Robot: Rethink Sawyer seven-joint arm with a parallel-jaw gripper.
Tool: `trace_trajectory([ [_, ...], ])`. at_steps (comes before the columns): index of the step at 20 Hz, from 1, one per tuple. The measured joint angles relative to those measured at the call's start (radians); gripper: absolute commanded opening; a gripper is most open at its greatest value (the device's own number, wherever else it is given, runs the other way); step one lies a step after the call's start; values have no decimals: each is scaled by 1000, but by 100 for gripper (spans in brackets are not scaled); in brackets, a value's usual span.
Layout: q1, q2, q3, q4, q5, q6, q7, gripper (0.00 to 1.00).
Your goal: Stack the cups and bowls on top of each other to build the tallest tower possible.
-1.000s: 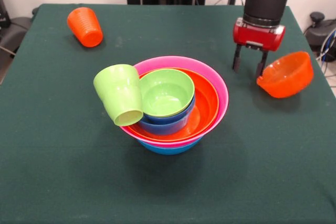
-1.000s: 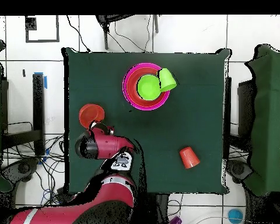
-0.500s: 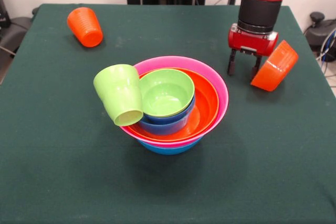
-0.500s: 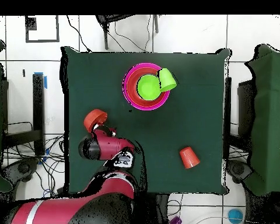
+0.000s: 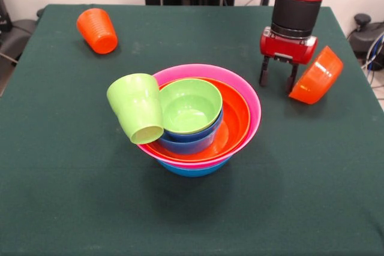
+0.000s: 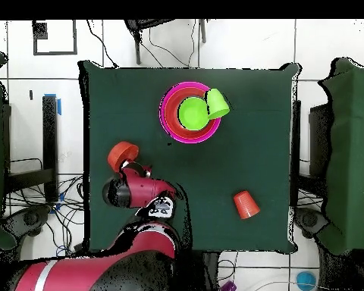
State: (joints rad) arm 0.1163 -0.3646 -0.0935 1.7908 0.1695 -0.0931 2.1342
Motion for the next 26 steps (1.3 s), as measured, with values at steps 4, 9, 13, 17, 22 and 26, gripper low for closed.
trace_trajectory([
  [4,-1,-6,0,0,0,0,0,100],
  [9,10,-30,-8,-2,3,5,0,100],
  [13,49,-49,-40,-15,26,55,0,100],
  [17,87,-72,-69,-40,44,134,0,100],
  [22,97,-93,-82,-63,55,189,0,100],
  [26,97,-102,-90,-76,57,201,0,100],
])
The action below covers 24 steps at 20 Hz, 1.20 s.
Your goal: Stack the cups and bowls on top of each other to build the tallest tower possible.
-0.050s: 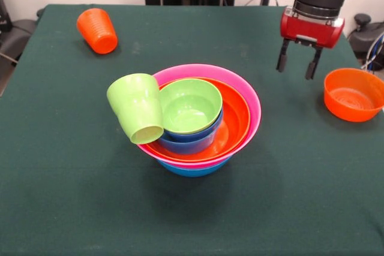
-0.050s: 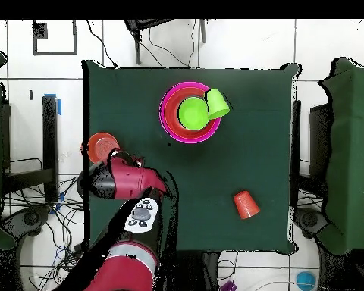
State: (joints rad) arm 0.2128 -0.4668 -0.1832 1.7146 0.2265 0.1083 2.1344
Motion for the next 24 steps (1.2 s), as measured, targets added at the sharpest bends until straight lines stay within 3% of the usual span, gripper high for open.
trace_trajectory([
  [10,22,-12,-26,-34,35,28,0,100],
  [24,171,85,-126,-160,168,46,30,100],
])
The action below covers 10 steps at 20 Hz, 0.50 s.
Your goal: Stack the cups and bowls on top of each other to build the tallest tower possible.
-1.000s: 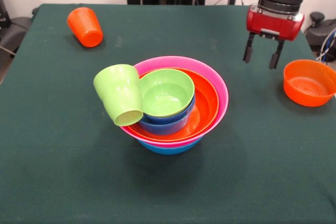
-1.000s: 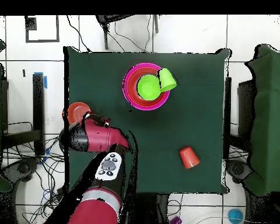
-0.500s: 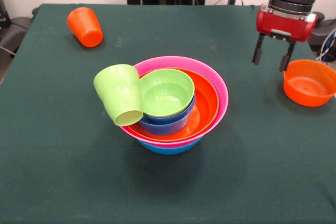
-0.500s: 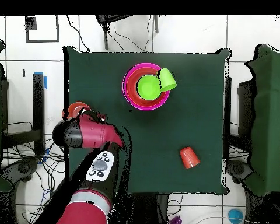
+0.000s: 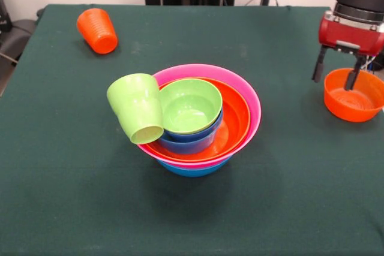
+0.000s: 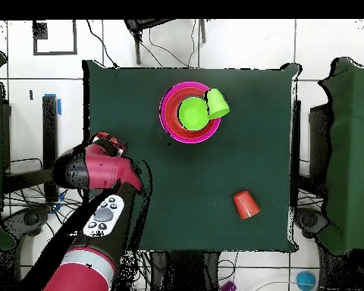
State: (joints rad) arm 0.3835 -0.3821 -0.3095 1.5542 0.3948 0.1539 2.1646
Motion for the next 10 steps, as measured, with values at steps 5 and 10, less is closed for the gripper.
trace_trajectory([
  [5,19,28,-8,-23,25,0,5,100],
  [10,10,44,-8,-25,27,0,5,100],
])
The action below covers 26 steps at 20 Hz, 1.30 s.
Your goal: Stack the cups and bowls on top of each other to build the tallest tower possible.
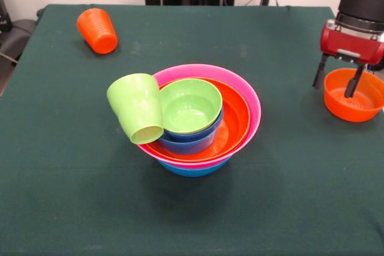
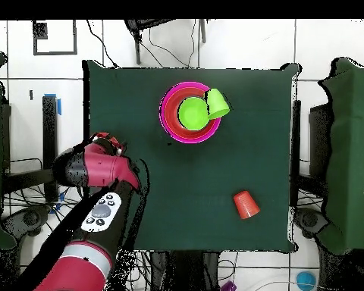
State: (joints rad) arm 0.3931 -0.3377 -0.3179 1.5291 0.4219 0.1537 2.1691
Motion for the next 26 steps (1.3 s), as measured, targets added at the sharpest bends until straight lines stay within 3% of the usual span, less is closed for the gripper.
trace_trajectory([
  [26,-58,21,-4,0,0,0,0,100],
])
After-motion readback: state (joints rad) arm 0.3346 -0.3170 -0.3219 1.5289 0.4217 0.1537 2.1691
